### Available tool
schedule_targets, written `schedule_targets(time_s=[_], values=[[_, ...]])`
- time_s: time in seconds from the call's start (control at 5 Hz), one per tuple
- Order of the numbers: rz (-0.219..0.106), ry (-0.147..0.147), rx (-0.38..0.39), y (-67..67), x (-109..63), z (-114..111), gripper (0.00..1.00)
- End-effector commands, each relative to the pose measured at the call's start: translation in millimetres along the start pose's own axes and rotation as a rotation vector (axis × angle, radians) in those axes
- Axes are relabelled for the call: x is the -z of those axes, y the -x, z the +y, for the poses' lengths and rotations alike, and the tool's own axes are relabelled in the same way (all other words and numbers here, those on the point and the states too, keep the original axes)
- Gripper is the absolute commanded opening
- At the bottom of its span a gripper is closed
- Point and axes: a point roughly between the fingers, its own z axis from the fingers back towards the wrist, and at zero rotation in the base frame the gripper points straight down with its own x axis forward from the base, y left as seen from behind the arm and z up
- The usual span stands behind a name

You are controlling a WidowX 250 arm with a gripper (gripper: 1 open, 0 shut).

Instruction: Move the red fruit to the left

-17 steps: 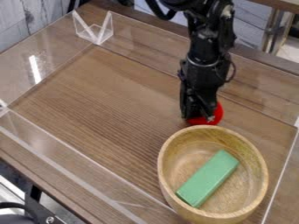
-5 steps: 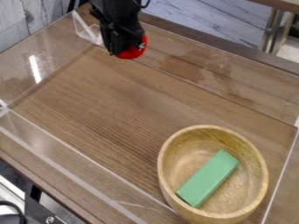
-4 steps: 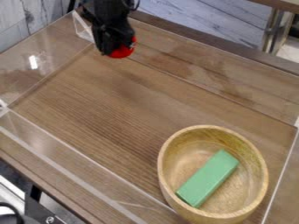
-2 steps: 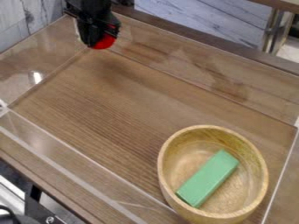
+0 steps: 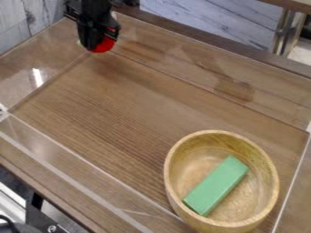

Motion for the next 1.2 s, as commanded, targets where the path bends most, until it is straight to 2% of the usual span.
schedule_targets(time_s=[0.0,0.2,0.4,0.6,1.0], values=[[-0.053,-0.029,-0.032,-12.2,-12.8,9,0.0],[-0.043,-0.006,-0.056,-13.2,-13.4,9,1.0],[-0.026,0.005,-0.112,-9.6,-9.2,8,1.0],[-0.023,0.02,-0.165,-8.0,-9.9,9,1.0],[-0.055,0.077,-0.124,-11.3,-39.5,18,1.0]])
